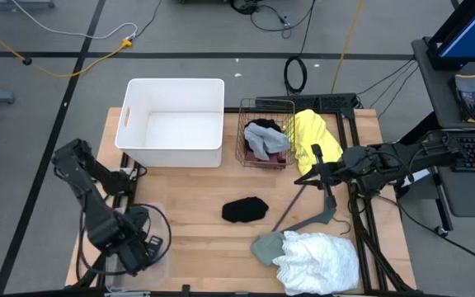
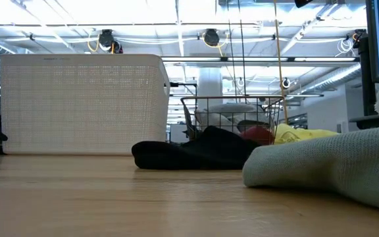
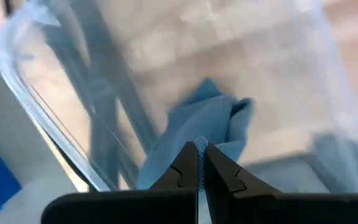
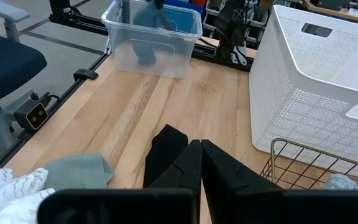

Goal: Pick & Place Cloths
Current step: Put the blue sock into the transparent bin

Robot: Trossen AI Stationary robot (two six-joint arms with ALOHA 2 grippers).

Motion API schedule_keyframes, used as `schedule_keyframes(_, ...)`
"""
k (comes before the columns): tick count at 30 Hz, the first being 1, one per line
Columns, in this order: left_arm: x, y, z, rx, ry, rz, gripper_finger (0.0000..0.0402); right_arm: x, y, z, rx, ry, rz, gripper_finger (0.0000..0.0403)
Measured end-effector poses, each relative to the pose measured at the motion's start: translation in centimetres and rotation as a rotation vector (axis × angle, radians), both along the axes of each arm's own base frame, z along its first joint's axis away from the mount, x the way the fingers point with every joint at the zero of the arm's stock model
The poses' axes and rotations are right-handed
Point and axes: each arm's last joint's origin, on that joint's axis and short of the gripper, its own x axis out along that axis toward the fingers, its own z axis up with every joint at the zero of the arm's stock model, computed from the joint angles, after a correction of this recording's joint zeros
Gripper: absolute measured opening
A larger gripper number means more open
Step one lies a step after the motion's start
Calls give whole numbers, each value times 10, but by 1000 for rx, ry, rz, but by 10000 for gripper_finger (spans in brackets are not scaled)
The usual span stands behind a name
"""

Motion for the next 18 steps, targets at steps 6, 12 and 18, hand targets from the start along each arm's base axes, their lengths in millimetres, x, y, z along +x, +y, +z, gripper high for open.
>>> schedule_keyframes(6, -1, 8, -27, 90, 59, 11, 0, 0, 0, 0, 0, 0, 0, 1)
schedule_keyframes(12, 3, 9, -44, 65, 50, -35, 1, 0, 0, 0, 0, 0, 0, 1)
schedule_keyframes(18, 5, 6, -49, 34, 19, -105, 6, 0, 0, 0, 0, 0, 0, 1)
